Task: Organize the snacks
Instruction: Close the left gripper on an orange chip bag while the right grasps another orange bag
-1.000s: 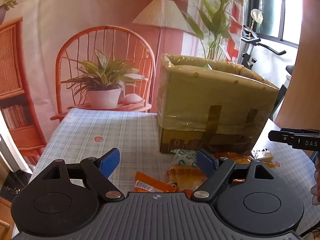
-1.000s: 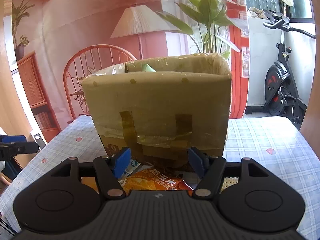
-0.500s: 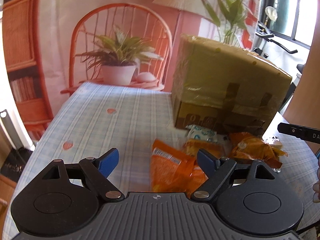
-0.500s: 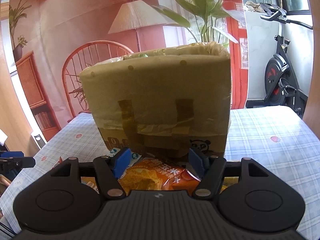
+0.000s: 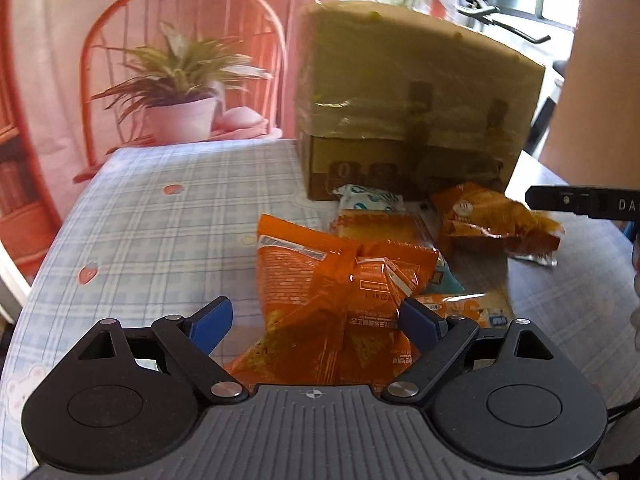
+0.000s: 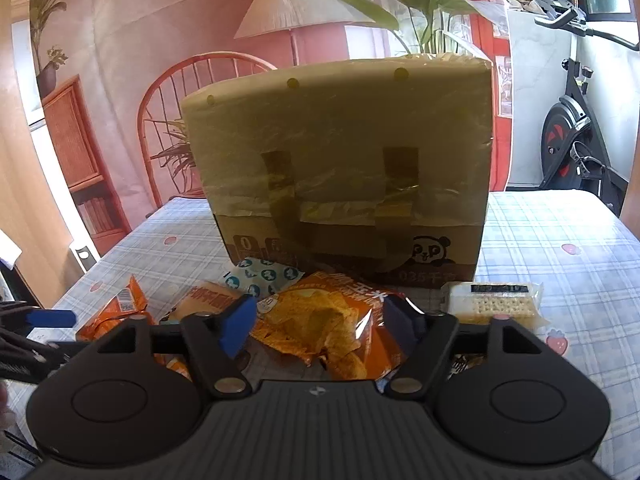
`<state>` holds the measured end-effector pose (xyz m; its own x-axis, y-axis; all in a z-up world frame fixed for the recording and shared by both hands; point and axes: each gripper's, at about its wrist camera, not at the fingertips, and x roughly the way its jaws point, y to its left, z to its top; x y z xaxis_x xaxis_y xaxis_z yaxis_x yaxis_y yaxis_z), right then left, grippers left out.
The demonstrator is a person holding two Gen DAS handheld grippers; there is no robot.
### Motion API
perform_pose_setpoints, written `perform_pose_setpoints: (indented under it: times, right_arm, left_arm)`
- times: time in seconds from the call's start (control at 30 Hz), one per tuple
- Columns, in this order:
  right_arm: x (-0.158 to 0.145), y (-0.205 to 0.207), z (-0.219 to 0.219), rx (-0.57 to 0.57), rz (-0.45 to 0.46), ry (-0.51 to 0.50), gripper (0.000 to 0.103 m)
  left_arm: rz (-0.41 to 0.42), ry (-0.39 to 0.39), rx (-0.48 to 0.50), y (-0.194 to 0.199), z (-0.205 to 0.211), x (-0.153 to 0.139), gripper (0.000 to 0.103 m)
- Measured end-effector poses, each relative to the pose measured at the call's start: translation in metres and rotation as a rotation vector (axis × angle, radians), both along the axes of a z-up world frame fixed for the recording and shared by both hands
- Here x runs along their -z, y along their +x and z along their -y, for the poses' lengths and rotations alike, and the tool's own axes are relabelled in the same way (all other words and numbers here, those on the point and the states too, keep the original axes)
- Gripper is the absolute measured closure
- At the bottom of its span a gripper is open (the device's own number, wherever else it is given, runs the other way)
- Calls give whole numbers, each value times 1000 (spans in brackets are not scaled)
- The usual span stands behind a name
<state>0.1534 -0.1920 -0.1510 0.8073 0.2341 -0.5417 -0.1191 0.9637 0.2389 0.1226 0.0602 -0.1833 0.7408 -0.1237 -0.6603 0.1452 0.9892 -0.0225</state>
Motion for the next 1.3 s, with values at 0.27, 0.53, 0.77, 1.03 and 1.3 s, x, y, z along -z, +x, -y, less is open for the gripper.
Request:
perform_pose_setpoints:
  times: [0.27, 0.53, 0.77, 1.03, 1.3]
  right_arm:
    - [8, 0, -1, 18, -22, -18, 28]
    - [13, 6, 3, 45, -46, -35, 22]
    - [19, 19, 1, 70, -91, -6, 17]
    - [19, 38, -6, 112, -140, 36, 7]
    - [20, 74, -8, 281, -208, 69, 2]
  left_arm:
    - [-19, -14, 42, 6, 3, 13, 11]
    - [-9, -54, 43, 6, -3, 21, 15]
    - [32, -158, 15, -1, -19, 20, 21]
    - [110, -217, -27, -8, -27, 12, 22]
    - [147, -273, -60, -14, -41, 7, 22]
